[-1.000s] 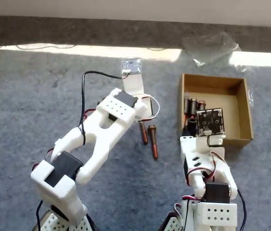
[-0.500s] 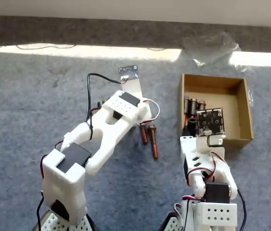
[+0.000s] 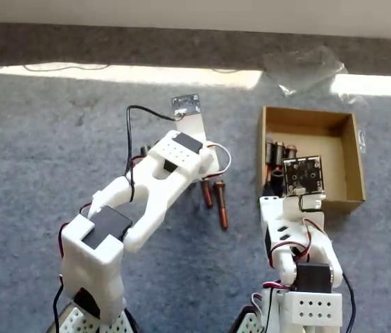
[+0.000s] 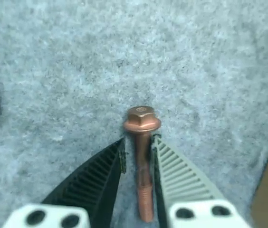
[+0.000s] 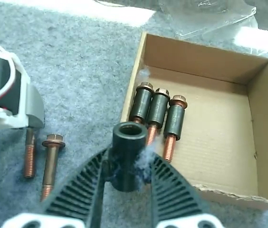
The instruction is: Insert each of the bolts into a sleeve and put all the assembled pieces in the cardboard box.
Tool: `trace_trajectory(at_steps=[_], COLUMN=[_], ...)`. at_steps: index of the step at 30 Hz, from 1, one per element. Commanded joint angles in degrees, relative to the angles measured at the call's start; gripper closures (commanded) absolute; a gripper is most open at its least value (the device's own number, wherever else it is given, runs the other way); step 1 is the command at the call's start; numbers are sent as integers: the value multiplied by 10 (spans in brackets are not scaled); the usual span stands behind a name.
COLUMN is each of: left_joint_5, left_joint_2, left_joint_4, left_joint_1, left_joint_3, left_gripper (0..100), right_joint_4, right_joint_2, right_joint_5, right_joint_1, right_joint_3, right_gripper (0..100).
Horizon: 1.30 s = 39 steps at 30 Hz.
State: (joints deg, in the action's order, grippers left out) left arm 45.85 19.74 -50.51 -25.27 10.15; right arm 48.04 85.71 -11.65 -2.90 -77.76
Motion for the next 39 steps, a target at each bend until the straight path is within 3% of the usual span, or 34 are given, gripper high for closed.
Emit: trace_trajectory(at_steps=[1, 5, 10, 18, 27, 39], left_joint_5=[2, 2, 2, 2, 2, 1], left_joint_2=[-5, -4, 51, 131, 170, 168], left_joint_4=[11, 11, 8, -75, -195, -202], left_joint_1=[1, 1, 1, 3, 0, 1], left_joint_3=[-29, -28, -50, -174, -274, -284], left_gripper=[982, 974, 859, 990, 995, 992], right_joint_4=[-20, -20, -19, -19, -19, -19], right_joint_2=[6, 6, 6, 6, 6, 6], right_joint_5=[3, 3, 3, 3, 3, 3], right_joint_1=[7, 7, 7, 7, 7, 7], right_joint_3=[6, 6, 6, 6, 6, 6], right_gripper=[994, 994, 994, 994, 994, 994])
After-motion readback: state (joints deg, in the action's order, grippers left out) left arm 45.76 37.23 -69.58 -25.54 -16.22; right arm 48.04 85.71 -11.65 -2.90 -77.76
